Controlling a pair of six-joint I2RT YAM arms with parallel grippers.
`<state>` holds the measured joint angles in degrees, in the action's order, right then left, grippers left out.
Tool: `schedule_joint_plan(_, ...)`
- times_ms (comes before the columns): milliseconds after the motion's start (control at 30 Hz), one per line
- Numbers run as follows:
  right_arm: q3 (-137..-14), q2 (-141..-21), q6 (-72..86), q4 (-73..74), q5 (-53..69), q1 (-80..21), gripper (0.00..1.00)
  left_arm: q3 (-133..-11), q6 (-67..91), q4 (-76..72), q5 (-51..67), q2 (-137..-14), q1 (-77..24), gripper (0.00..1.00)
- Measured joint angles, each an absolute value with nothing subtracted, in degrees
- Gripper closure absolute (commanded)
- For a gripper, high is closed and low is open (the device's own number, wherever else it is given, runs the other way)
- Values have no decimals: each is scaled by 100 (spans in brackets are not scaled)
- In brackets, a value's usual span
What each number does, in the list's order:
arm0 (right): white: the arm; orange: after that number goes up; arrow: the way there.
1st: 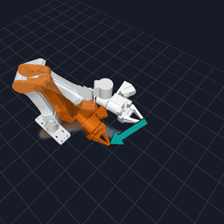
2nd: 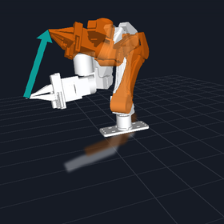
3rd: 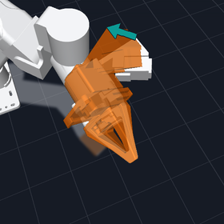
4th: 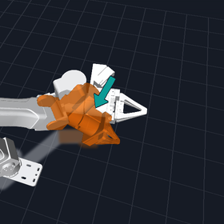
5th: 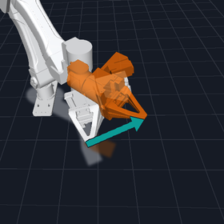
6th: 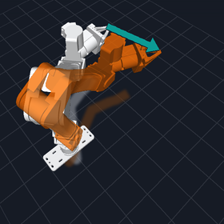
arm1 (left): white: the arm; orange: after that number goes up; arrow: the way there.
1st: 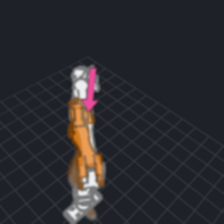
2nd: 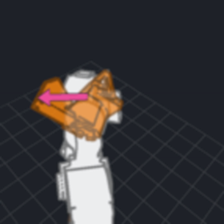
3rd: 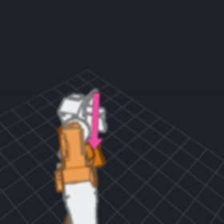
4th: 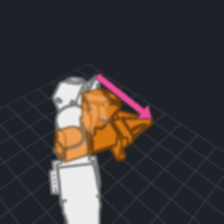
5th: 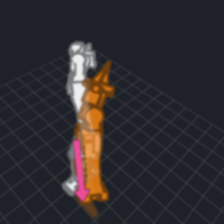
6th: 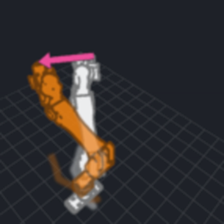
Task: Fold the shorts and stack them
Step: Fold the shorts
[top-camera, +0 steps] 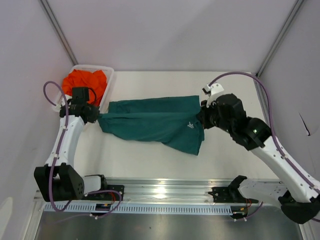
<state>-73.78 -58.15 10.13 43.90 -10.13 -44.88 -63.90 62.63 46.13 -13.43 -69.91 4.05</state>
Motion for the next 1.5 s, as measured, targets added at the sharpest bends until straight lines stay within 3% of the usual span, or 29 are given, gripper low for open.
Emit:
schedule_joint_plan(200, -7559, -6816, 685, 4025, 405, -3127, 100, -6600, 6462, 4624, -1267, -7531, 744, 100)
schedule_joint_plan(500, -7769, -8178, 642, 3271, 1774, -2008, 100, -6923, 6657, 4447, -1046, -8545, 801, 100)
schedule_joint_plan(1100, -8901, -9618, 659, 2655, 2565, -1332, 100, -8079, 6969, 4469, -1100, -9244, 519, 100)
schedule_joint_plan(1500, -10095, -11301, 687, 2418, 2840, -1170, 100, -8960, 7223, 4416, -1142, -10235, 438, 100)
